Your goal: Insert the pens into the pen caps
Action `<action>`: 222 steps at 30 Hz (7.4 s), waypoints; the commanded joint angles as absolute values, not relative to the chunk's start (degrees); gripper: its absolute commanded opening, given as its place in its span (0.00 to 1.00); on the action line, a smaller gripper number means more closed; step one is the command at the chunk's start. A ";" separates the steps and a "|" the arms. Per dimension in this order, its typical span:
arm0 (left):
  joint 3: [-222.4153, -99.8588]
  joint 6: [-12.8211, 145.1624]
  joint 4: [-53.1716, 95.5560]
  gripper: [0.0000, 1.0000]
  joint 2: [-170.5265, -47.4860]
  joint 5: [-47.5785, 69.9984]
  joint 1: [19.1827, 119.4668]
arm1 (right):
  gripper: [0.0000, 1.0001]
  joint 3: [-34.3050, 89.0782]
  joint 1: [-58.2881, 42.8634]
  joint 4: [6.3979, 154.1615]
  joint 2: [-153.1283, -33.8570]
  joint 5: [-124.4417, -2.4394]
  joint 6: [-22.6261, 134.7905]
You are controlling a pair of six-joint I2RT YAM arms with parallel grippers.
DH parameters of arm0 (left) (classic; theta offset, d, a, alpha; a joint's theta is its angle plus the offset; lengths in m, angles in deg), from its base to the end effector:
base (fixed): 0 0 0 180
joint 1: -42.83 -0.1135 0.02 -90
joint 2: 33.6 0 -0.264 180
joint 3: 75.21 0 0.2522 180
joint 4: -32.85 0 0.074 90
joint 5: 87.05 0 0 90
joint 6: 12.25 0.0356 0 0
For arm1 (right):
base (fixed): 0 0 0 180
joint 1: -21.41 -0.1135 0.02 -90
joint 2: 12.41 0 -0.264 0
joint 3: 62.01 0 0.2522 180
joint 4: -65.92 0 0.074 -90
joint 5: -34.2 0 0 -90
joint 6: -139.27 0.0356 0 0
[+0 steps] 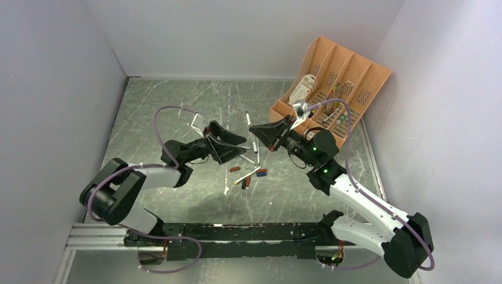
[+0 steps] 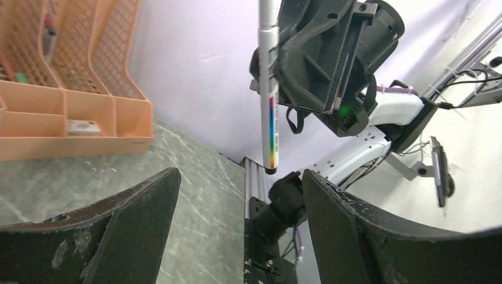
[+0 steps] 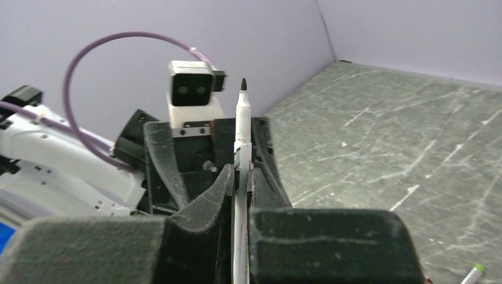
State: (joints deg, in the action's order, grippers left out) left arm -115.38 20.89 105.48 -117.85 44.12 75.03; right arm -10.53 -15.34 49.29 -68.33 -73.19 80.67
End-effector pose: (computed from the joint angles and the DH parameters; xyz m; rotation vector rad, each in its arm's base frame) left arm 0.2103 -0.1601 0.2489 0.4780 1.3163 -1.7138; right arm 0.1772 0.1456 0.3354 -0.3418 1.4343 1.1893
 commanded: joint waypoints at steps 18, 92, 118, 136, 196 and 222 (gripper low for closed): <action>-124.46 16.85 122.24 0.69 -123.07 47.04 82.00 | 0.00 -11.33 -15.20 47.93 -66.01 -74.87 82.98; -128.46 43.34 90.06 0.07 -116.39 44.80 83.50 | 0.00 -11.37 -15.54 47.97 -67.21 -75.27 87.74; -119.13 58.15 44.81 0.07 -90.96 13.43 71.82 | 0.26 -7.43 -23.76 93.67 -85.68 -42.09 85.05; -117.39 56.63 41.38 0.11 -90.04 11.55 71.92 | 0.48 0.46 -35.33 96.77 -101.43 -35.47 90.28; -112.38 23.61 93.53 0.07 -107.65 38.15 80.30 | 0.00 -18.54 -35.11 50.36 -63.00 -27.44 76.94; -115.67 5.17 120.45 0.07 -122.11 36.90 83.63 | 0.00 -13.34 -30.40 36.58 -70.14 -32.12 71.87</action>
